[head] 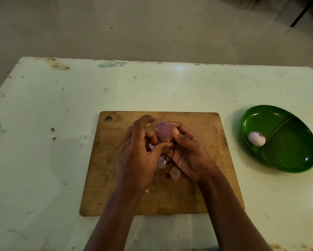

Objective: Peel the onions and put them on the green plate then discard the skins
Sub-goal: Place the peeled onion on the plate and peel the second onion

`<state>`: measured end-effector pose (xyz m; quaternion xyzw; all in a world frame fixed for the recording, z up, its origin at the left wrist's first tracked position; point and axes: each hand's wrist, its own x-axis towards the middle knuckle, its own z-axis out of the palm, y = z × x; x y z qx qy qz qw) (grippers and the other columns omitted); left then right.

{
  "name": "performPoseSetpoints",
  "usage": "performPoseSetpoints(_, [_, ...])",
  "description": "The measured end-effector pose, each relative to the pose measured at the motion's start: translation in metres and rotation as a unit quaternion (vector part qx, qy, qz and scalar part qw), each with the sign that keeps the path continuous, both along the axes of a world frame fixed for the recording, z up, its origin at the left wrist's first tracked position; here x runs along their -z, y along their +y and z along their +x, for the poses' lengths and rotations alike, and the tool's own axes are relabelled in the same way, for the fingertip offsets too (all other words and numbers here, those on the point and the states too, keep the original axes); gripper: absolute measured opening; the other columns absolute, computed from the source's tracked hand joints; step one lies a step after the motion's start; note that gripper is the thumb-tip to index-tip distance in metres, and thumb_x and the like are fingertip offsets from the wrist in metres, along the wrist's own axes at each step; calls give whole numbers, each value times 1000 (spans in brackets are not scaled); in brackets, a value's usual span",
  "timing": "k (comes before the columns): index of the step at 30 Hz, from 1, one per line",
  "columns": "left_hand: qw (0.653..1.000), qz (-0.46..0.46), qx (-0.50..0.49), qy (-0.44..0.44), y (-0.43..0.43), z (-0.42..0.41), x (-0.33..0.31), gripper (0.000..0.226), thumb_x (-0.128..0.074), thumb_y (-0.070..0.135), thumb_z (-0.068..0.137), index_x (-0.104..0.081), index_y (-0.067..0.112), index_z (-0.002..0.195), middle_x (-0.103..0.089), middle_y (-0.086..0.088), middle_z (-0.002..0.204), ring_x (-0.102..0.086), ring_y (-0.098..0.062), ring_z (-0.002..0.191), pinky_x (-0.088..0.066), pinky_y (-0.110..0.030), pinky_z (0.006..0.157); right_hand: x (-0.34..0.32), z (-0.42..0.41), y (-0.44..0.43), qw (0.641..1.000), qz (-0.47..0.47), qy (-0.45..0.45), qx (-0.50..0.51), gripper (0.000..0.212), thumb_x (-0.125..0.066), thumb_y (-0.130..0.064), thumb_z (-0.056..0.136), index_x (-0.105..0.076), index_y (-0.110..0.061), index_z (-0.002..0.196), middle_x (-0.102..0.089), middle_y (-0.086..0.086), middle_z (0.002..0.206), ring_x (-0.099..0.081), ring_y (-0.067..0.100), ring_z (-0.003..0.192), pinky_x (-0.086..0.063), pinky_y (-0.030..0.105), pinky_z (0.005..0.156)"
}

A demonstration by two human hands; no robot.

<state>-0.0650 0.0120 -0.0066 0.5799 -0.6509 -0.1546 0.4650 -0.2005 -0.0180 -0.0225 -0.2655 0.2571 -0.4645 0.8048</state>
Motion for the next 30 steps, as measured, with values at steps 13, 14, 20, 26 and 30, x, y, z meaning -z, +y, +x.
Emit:
performPoseSetpoints(13, [998, -34, -12, -52, 3, -1, -4, 75, -83, 10, 64, -41, 20, 126, -54, 1, 102, -56, -11, 89, -51, -23, 68, 0, 2, 0, 1000, -6, 15, -3, 47, -87, -30, 65, -66, -9, 102, -68, 14, 100, -67, 21, 84, -58, 28, 72])
performPoseSetpoints(14, [998, -37, -11, -53, 3, -1, -4, 75, -83, 10, 65, -41, 20, 126, -52, 4, 102, -56, -10, 89, -52, -23, 67, 0, 2, 0, 1000, -7, 17, -4, 49, -86, -31, 66, -65, -9, 103, -68, 14, 100, -67, 22, 84, -58, 28, 73])
performPoseSetpoints(20, [998, -34, -15, -53, 3, -2, -2, 65, -80, 7, 69, -41, 22, 119, -63, -7, 93, -64, -19, 81, -58, -36, 56, -1, 1, 1, 1000, 0, -1, 0, 43, -82, -25, 69, -63, -7, 103, -69, 15, 98, -69, 22, 84, -58, 28, 74])
performPoseSetpoints(26, [997, -62, -20, -42, 3, -2, -6, 61, -72, 22, 71, -41, 16, 123, -60, -4, 92, -63, -21, 81, -57, -33, 59, 1, 1, 0, 1000, 3, 1, 5, 45, -86, -26, 66, -64, -9, 102, -67, 16, 100, -66, 22, 84, -58, 28, 74])
performPoseSetpoints(30, [996, -60, -30, -51, 4, -2, -6, 72, -79, 21, 67, -39, 17, 128, -61, -15, 102, -61, -18, 90, -53, -25, 67, 1, 1, 0, 1000, 3, -3, 6, 41, -86, -26, 65, -68, -11, 98, -68, 13, 97, -66, 20, 81, -58, 28, 72])
